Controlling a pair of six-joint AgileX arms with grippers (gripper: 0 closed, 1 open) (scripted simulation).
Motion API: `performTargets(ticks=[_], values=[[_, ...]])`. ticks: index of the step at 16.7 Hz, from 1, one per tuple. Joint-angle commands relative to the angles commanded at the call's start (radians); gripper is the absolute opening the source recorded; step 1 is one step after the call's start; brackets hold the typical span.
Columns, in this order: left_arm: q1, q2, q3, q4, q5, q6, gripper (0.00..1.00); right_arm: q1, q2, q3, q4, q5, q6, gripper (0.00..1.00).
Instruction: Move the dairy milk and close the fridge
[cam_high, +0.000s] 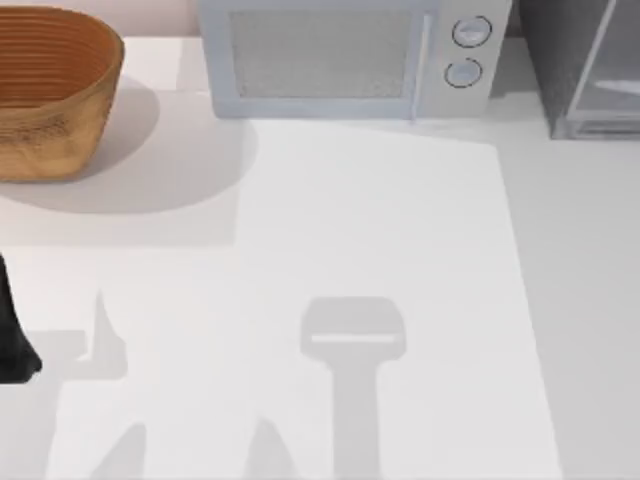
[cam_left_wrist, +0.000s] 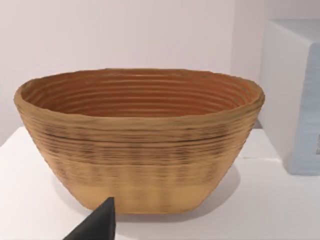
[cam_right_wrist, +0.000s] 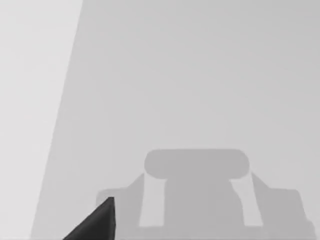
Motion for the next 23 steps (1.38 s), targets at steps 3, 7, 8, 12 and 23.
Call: performTargets(ticks=[3,7,8,12,23], values=[[0.0,0.0,0.0,0.0,0.0,0.0,1.0,-0.124,0.126,0.067,-0.029,-0.077,-0.126,1.0],[0.0,0.0,0.0,0.0,0.0,0.0,1.0,-0.426,0.441,0.199,-0.076,-0.234,-0.441,1.0],[0.0,0.0,0.0,0.0,0.0,0.0,1.0,-0.519,0.543,0.235,-0.086,-0.28,-0.543,1.0],[0.0,0.0,0.0,0.0,0.0,0.0,1.0,-0.913,1.002,0.38,-0.105,-0.476,-0.994,1.0],[0.0,0.0,0.0,0.0,0.0,0.0,1.0,-1.742,1.955,0.631,-0.003,-0.905,-1.924,1.0]])
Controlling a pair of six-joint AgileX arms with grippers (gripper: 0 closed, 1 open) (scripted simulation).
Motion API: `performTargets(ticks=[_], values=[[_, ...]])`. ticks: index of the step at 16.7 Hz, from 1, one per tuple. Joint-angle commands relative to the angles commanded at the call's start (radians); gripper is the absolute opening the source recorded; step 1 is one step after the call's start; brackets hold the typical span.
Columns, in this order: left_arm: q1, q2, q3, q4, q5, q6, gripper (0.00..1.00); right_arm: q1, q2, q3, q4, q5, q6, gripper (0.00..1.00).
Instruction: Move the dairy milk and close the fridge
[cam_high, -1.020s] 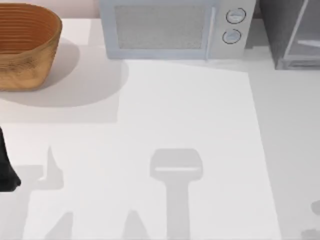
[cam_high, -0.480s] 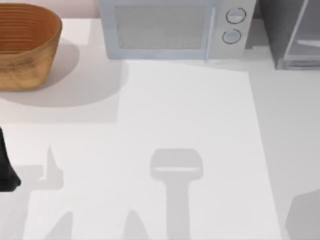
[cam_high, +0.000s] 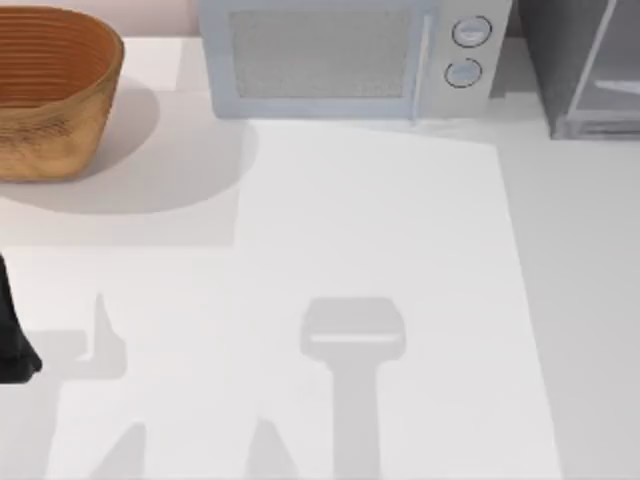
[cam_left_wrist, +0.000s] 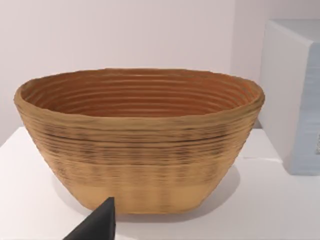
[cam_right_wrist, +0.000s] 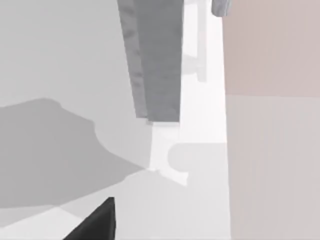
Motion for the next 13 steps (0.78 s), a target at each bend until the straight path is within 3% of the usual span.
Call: performTargets(ticks=[8,13], values=[[0.0,0.0,0.0,0.0,0.0,0.0,1.0,-0.051,0.056,0.012,0.018,-0.031,-0.053,1.0],[0.0,0.0,0.0,0.0,0.0,0.0,1.0,0.081,0.043,0.025,0.174,0.016,0.087,1.0]])
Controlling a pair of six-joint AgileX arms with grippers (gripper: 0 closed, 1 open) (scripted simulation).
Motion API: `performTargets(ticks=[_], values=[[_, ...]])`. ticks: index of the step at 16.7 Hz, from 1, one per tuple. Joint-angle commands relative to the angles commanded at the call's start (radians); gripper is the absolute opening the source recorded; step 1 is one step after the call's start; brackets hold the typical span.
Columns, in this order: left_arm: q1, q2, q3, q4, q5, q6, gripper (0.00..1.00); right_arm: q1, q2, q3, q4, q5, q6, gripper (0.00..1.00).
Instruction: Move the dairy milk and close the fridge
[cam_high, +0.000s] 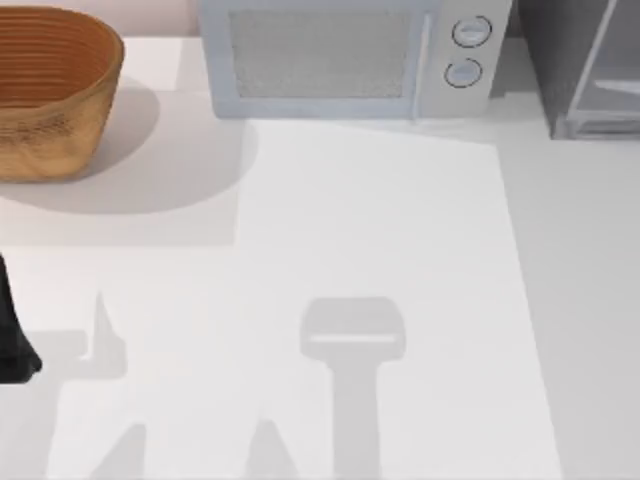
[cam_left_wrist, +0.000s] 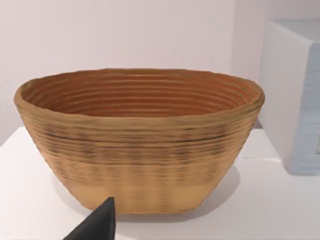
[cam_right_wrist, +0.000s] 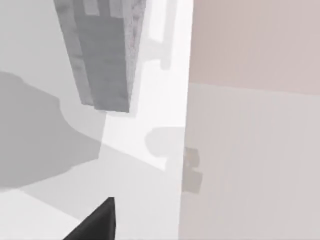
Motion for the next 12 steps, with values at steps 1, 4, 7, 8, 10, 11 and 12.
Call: performTargets(ticks=[1,4,7,8,10,11,12], values=[[0.0,0.0,0.0,0.0,0.0,0.0,1.0,0.048,-0.003,0.004,0.057,0.013,0.045,1.0],[0.0,0.0,0.0,0.0,0.0,0.0,1.0,0.186,-0.008,0.007,0.242,0.047,0.213,1.0],[0.0,0.0,0.0,0.0,0.0,0.0,1.0,0.301,-0.01,0.006,0.425,0.064,0.468,1.0],[0.0,0.0,0.0,0.0,0.0,0.0,1.0,0.34,-0.01,0.006,0.491,0.066,0.573,1.0],[0.0,0.0,0.0,0.0,0.0,0.0,1.0,0.424,-0.007,0.005,0.627,0.071,0.78,1.0],[0.0,0.0,0.0,0.0,0.0,0.0,1.0,0.469,-0.005,0.003,0.694,0.077,0.872,1.0],[0.0,0.0,0.0,0.0,0.0,0.0,1.0,0.515,-0.001,-0.001,0.758,0.085,0.955,1.0]])
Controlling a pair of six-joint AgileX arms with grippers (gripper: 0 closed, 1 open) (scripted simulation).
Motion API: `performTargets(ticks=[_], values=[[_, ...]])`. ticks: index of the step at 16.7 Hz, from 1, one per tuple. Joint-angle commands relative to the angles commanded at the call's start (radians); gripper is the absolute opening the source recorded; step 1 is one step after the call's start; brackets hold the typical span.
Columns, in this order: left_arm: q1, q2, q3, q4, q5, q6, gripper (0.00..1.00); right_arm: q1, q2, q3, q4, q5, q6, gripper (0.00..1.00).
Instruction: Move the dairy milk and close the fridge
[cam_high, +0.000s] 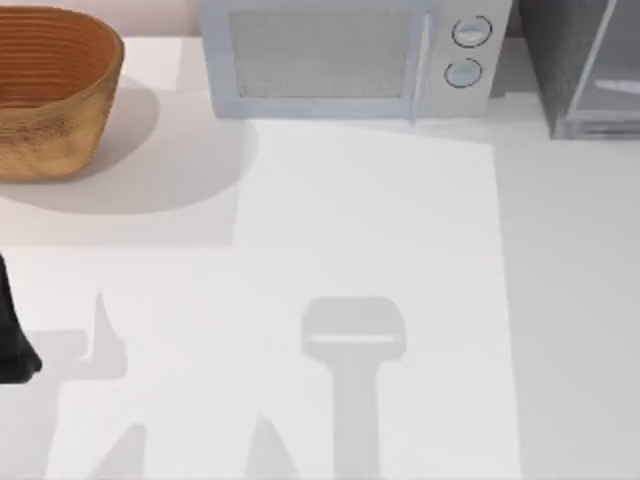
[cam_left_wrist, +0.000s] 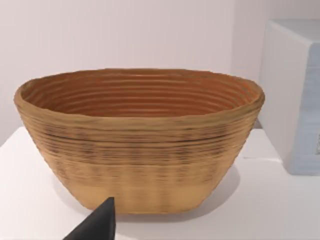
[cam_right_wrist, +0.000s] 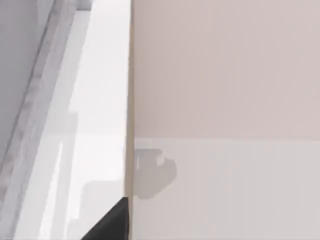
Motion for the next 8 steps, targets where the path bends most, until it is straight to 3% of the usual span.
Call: performTargets(ticks=[4,8], values=[[0.0,0.0,0.0,0.0,0.0,0.0,1.0,0.168,0.025,-0.028,0.201,0.049,0.23,1.0],[0.0,0.0,0.0,0.0,0.0,0.0,1.0,0.231,0.035,-0.04,0.257,0.073,0.299,1.0]])
